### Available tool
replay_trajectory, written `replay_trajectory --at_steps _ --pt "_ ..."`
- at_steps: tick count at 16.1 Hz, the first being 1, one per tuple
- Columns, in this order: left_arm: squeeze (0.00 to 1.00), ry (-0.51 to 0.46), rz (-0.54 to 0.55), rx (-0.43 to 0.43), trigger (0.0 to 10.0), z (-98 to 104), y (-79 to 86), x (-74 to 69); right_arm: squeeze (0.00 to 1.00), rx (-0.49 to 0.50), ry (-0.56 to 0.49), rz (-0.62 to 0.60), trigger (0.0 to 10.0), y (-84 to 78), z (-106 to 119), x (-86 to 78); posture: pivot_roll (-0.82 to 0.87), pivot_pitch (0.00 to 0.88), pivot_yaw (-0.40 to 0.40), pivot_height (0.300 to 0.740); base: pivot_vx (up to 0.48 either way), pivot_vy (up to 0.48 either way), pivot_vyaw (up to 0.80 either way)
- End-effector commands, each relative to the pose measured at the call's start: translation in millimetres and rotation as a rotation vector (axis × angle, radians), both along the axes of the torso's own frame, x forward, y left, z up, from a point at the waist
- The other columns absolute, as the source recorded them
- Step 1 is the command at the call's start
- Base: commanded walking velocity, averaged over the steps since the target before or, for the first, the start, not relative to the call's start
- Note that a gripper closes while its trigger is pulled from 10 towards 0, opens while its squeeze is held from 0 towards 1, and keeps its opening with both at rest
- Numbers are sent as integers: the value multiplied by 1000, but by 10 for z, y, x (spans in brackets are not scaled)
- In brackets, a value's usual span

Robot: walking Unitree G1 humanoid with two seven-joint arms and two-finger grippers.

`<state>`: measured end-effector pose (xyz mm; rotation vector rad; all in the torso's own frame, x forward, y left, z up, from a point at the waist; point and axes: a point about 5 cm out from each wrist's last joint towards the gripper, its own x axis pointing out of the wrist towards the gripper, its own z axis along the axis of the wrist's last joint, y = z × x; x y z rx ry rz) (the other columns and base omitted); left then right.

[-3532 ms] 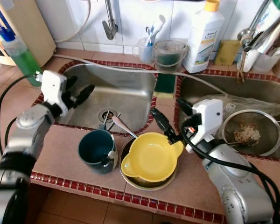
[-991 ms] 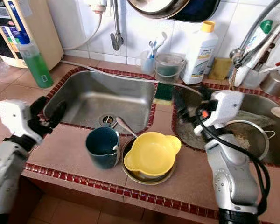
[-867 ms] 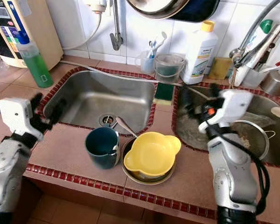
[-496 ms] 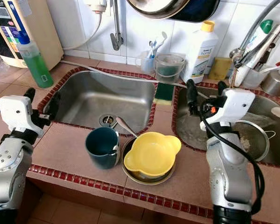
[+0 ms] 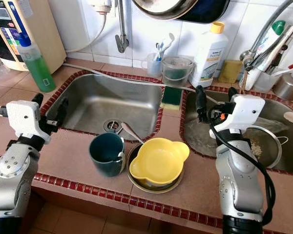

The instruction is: Kitchen organization

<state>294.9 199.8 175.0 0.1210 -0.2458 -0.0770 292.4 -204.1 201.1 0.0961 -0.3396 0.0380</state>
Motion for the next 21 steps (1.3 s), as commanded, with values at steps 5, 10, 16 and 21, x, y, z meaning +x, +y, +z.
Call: replay_trajectory --at_steps 5,10,16,21 --pt "0 63 -31 7 10000 -74 -46 34 0 -2 3 -9 10000 -12 -19 -6 -178 40 38 740 -210 0 0" --pt "0 66 -26 12 10000 -71 -42 36 0 -4 7 -7 10000 -17 -22 -4 -177 41 35 740 -347 0 0" --pt "0 39 -30 16 10000 -31 -39 41 0 -6 9 -5 10000 -20 -23 -4 -179 43 37 740 -159 0 0" --pt "0 31 -159 21 10000 4 -124 0 0 -39 24 55 10000 -2 -37 -10 -175 52 33 740 0 0 0"
